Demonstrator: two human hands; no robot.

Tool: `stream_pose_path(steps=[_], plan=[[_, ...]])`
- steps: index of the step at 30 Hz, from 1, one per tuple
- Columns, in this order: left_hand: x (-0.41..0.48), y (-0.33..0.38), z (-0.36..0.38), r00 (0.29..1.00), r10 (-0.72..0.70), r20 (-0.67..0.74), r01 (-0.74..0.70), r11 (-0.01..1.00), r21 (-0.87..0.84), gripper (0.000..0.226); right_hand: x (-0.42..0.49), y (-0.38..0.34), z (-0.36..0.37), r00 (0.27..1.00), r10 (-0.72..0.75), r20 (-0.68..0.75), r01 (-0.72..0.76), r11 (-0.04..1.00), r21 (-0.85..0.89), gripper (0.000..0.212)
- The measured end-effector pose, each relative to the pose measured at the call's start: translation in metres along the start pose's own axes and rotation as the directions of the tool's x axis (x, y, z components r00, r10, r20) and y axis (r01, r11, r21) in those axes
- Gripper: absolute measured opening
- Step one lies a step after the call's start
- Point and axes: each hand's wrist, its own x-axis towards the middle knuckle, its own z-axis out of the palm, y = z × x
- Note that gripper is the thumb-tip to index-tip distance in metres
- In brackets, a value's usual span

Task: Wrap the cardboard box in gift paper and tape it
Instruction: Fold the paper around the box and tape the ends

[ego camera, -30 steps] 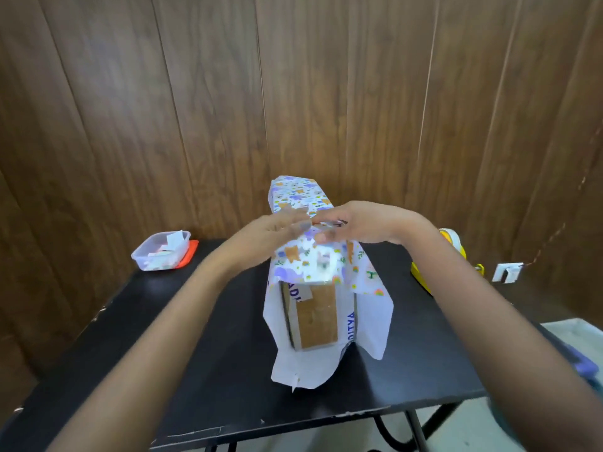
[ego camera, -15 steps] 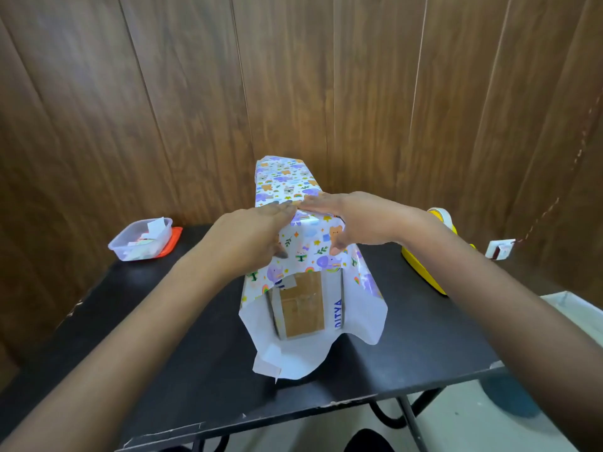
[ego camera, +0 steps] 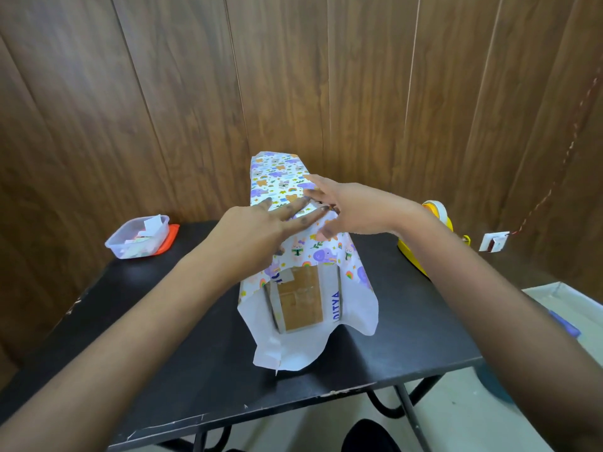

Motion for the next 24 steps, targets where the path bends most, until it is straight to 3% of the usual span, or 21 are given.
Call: stream_pose_path(steps=[3,9,12,14,15,16,18,19,21,24], plan=[[0.000,0.002,-0.002,1.000,0.016,0.018,-0.016,1.000,0.024,0.090,-0.002,0.001,-0.003,1.000,-0.007,-0.015,0.007,1.000,-0.011,0.087],[0.004,0.003,-0.004,1.000,0.018,0.023,-0.019,0.999,0.031,0.088,0.001,0.001,-0.002,0.998,-0.003,-0.062,-0.001,0.998,-0.064,0.090],[0.003,0.003,-0.004,1.000,0.027,0.012,-0.027,0.999,0.045,0.088,-0.008,0.010,-0.007,0.999,-0.010,0.035,-0.004,0.926,0.376,0.091],[0.002,0.002,-0.002,1.000,0.030,0.004,-0.030,0.998,0.060,0.089,-0.021,0.029,-0.009,0.995,0.056,-0.078,0.008,0.763,0.646,0.079],[0.002,0.002,-0.001,1.000,0.028,0.000,-0.028,0.997,0.067,0.089,-0.028,0.045,-0.006,0.965,0.181,-0.187,0.004,0.708,0.706,0.068],[0.002,0.001,0.000,1.000,0.027,-0.004,-0.026,0.997,0.072,0.088,-0.033,0.064,-0.002,0.886,0.344,-0.311,-0.029,0.711,0.703,0.057],[0.003,0.001,0.001,1.000,0.027,-0.009,-0.026,0.996,0.082,0.088,-0.041,0.118,0.010,0.629,0.613,-0.479,-0.337,0.770,0.542,0.039],[0.002,0.001,0.002,1.000,0.024,-0.008,-0.023,0.996,0.089,0.088,-0.046,0.141,0.016,0.558,0.676,-0.481,-0.519,0.737,0.432,0.034],[0.003,0.001,0.003,1.000,0.026,-0.007,-0.025,0.994,0.107,0.087,-0.052,0.179,0.025,0.517,0.752,-0.408,-0.687,0.649,0.327,0.034],[0.003,0.001,0.003,1.000,0.021,-0.007,-0.020,0.992,0.123,0.087,-0.055,0.191,0.024,0.545,0.767,-0.338,-0.663,0.641,0.386,0.042]])
